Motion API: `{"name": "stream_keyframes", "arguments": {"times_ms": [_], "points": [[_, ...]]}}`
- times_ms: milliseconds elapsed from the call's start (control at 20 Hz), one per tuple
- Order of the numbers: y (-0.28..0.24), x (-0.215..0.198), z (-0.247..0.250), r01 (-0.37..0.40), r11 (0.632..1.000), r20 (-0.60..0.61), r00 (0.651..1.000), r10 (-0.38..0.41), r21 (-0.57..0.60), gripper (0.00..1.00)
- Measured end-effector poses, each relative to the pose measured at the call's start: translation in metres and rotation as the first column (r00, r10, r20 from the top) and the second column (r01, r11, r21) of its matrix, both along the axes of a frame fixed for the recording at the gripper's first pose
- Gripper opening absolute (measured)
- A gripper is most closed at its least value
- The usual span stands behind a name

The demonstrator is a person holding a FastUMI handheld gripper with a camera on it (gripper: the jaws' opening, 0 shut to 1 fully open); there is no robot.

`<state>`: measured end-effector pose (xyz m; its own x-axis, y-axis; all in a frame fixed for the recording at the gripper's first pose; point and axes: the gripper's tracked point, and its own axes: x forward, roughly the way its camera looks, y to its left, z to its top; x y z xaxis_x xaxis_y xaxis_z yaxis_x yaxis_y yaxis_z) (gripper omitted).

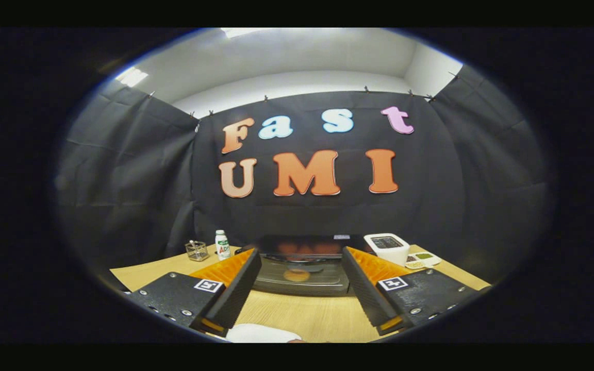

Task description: Open the toaster oven, put the food inside, and close the toaster oven door.

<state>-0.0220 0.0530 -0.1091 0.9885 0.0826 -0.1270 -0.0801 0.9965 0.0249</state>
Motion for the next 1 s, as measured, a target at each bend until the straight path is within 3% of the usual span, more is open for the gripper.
{"name": "stream_keyframes", "arguments": {"times_ms": [450,1000], "points": [[-0.026,-0.021,0.077,0.035,0.999,0.136,0.990,-0.030,-0.030,0.94],[-0.013,-0.026,0.107,0.026,0.999,0.218,0.976,-0.017,-0.039,0.94]]}}
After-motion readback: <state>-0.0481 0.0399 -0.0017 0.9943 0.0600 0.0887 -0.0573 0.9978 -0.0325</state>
